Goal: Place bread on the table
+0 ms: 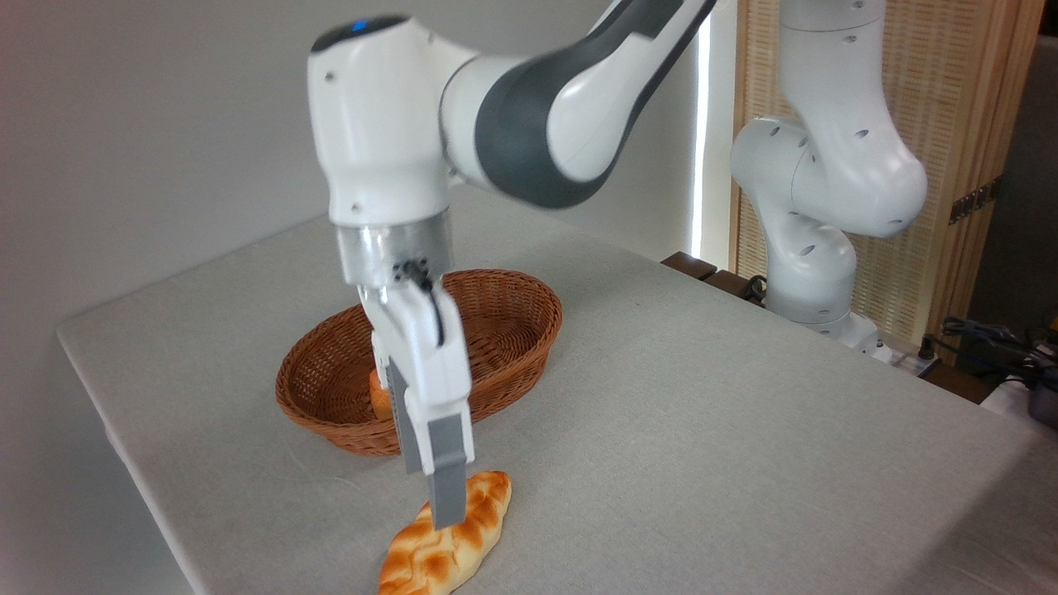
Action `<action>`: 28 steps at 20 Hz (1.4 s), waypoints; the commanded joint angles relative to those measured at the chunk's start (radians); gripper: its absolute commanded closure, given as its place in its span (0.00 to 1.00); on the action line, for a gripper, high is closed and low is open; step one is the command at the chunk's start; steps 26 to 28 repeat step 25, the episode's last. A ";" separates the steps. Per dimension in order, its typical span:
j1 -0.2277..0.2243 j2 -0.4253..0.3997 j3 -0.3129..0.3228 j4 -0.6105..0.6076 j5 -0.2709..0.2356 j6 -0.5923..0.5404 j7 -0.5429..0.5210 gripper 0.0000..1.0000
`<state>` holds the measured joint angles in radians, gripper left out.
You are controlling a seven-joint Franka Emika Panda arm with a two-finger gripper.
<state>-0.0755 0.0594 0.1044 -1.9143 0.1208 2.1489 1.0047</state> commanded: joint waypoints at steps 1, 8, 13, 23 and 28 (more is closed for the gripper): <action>0.028 -0.082 -0.009 0.015 -0.071 -0.081 -0.121 0.00; 0.075 -0.090 -0.143 0.236 -0.116 -0.492 -0.282 0.00; 0.076 -0.081 -0.134 0.290 -0.164 -0.563 -0.290 0.00; 0.076 -0.082 -0.140 0.288 -0.155 -0.566 -0.301 0.00; 0.076 -0.081 -0.143 0.288 -0.147 -0.566 -0.298 0.00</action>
